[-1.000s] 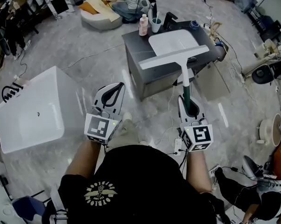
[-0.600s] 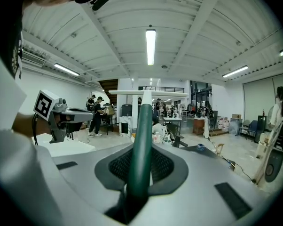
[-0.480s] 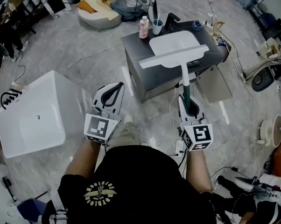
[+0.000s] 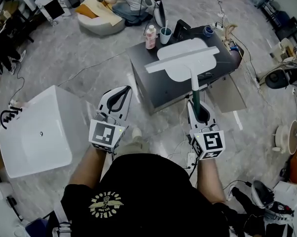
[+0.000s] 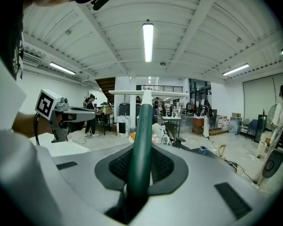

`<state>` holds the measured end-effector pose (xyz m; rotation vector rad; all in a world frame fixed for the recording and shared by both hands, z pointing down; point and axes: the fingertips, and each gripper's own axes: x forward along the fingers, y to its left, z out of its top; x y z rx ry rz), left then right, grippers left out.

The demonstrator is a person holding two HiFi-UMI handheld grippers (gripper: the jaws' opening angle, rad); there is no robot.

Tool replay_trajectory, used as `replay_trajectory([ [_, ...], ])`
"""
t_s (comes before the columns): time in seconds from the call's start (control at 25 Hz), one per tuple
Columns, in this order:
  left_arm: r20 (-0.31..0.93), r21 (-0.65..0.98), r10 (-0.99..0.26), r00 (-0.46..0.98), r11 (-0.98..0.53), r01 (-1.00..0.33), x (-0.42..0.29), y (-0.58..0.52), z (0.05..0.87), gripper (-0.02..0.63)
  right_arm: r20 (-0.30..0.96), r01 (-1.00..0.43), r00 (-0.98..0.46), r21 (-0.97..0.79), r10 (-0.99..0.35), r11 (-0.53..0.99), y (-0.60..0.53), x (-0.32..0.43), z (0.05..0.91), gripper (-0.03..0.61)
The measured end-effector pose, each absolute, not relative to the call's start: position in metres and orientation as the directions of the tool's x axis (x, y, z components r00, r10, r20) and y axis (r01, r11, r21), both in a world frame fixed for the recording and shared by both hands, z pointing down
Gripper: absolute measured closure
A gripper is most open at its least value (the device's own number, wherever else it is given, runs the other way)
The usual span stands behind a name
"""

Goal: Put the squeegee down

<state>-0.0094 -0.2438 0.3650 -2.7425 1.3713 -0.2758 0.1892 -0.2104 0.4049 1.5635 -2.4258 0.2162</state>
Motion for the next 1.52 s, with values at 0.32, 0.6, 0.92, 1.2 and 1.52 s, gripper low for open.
replay_trajectory([
  [0.32, 0.105, -0.124, -0.775, 0.623, -0.632, -0.765, -0.026, -0.302, 0.363, 0.591, 0.297, -0.922, -0.363, 0.021, -0.883, 0.386, -0.258, 0.169, 0.405, 0.505],
  [0.6, 0.083, -0.120, -0.758, 0.647, -0.652, -0.749, -0.041, -0.349, 0.359, 0.591, 0.299, -0.936, -0.325, 0.037, -0.897, 0.351, -0.302, 0.157, 0.404, 0.505],
  [0.92, 0.090, -0.103, -0.764, 0.639, -0.645, -0.757, -0.059, -0.381, 0.367, 0.591, 0.345, -0.936, -0.318, 0.032, -0.883, 0.349, -0.333, 0.147, 0.430, 0.505],
  [1.2, 0.150, -0.094, -0.754, 0.639, -0.654, -0.750, -0.043, -0.405, 0.390, 0.591, 0.396, -0.929, -0.328, 0.027, -0.858, 0.368, -0.359, 0.155, 0.469, 0.505],
  [1.52, 0.152, -0.111, -0.786, 0.600, -0.617, -0.779, -0.024, -0.449, 0.393, 0.591, 0.497, -0.892, -0.391, 0.001, -0.775, 0.451, -0.397, 0.165, 0.535, 0.505],
])
